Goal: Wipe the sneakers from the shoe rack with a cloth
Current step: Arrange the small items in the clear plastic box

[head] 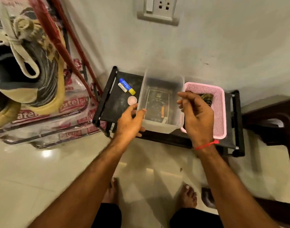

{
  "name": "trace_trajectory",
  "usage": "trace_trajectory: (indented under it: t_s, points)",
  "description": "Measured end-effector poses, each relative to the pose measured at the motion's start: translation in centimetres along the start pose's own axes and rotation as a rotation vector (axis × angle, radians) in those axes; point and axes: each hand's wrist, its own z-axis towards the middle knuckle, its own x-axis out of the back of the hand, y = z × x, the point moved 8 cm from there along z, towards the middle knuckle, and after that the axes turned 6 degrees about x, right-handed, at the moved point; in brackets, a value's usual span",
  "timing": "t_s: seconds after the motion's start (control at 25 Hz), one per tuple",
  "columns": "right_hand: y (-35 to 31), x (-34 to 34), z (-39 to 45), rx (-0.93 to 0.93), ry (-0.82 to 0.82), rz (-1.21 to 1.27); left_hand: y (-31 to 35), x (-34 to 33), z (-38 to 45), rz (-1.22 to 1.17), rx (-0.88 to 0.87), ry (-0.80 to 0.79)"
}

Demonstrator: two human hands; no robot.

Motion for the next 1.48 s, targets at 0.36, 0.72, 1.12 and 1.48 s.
trace_trajectory:
  t_s: [0.36,0.72,1.12,1.48]
  points:
    - [-2.0,-2.1,-3.4,0.143,-0.208,-0.235,0.4,4.2,0.6,0.225,-0.288,0.207]
    - [-1.1,-3.5,-1.5,0.208,-0.414,-0.902,-1.7,2.4,5.3,0.109,-0.180,0.307]
    - [-2.1,1.8,1.4,0.093,-0.204,-0.272,0.2,-8.0,2.4,0.827,-0.535,0.139]
    - [-2.4,1.7,1.1,0.191,-0.215,-0.376,-0.2,-11.7,8.1,0.701,-0.400,0.099]
